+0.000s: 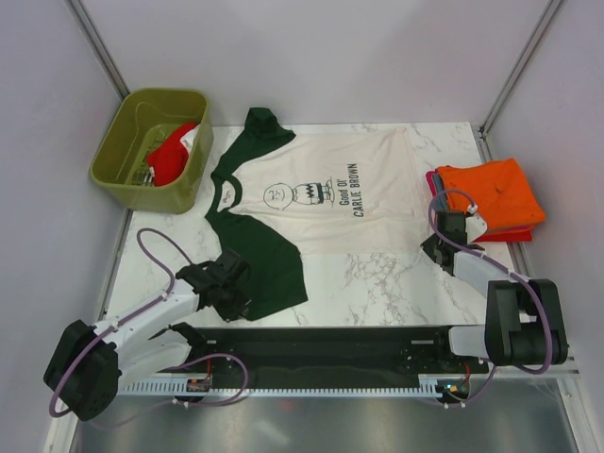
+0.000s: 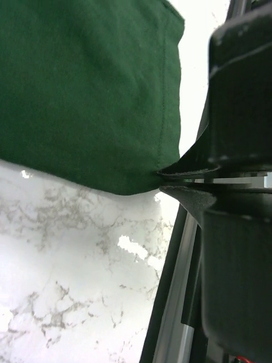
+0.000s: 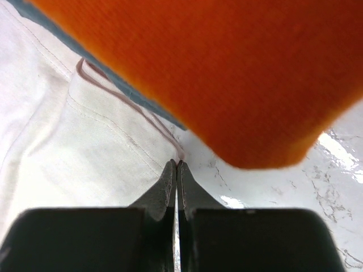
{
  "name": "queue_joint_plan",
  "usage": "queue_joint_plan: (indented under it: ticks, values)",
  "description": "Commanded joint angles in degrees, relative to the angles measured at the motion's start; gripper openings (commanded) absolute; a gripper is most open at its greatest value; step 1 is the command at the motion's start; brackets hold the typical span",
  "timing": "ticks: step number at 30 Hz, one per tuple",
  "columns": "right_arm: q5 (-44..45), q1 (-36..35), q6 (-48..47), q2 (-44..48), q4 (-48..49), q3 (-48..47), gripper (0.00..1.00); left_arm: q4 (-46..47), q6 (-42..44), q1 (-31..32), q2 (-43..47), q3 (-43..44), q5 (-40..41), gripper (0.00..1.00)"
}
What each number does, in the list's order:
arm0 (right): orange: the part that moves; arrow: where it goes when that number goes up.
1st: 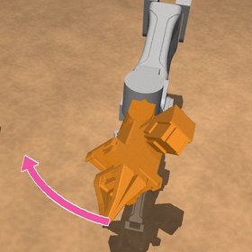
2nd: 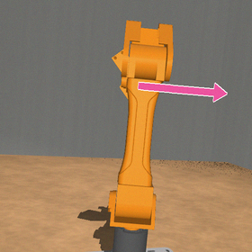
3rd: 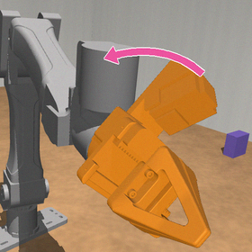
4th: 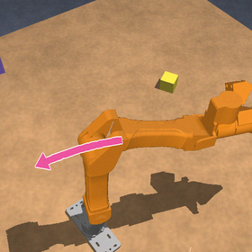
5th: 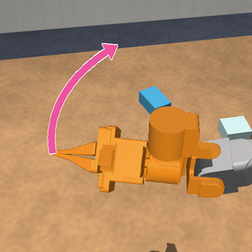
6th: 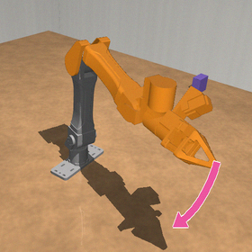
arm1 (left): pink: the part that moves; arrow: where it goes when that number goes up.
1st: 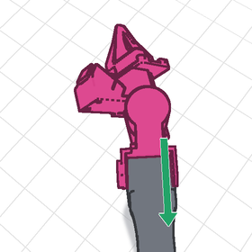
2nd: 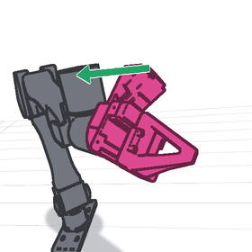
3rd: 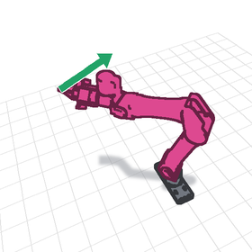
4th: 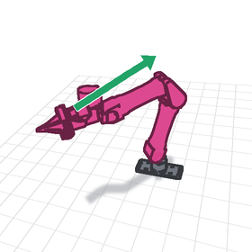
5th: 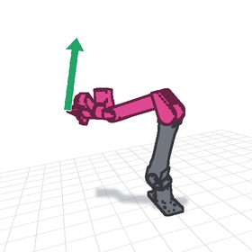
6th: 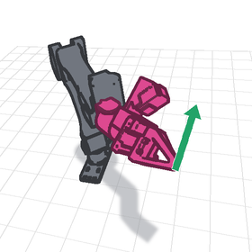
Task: Fold and stack the t-shirts
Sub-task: Fold the tshirt
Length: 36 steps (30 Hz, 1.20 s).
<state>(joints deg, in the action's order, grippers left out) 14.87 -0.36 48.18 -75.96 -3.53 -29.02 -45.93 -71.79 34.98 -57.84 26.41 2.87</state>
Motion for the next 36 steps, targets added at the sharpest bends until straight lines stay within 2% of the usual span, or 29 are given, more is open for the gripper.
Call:
queue_joint_plan:
  ticks: [1,6,13,21,36]
  values:
    - [-0.5,0.2,-0.4,2.3,-2.0,0.4,0.0,0.3,-2.0,0.9,3.0,2.1,0.1,0.02]
    - [-0.1,0.2,-1.5,5.6,-7.1,-1.2,0.0,-2.2,-2.7,1.9,8.7,4.3,-1.7,0.02]
    - [-2.7,0.2,-1.9,10.5,-10.5,-0.6,0.0,-9.5,-3.2,1.9,15.6,15.5,-0.8,0.02]
    - [-4.8,0.1,-2.6,15.4,-14.5,-1.0,0.0,-16.3,-4.2,1.8,19.2,24.1,2.7,0.02]
    - [-5.0,0.1,-3.4,20.9,-22.3,-5.8,0.0,-18.8,-4.8,1.8,20.8,31.1,9.0,0.02]
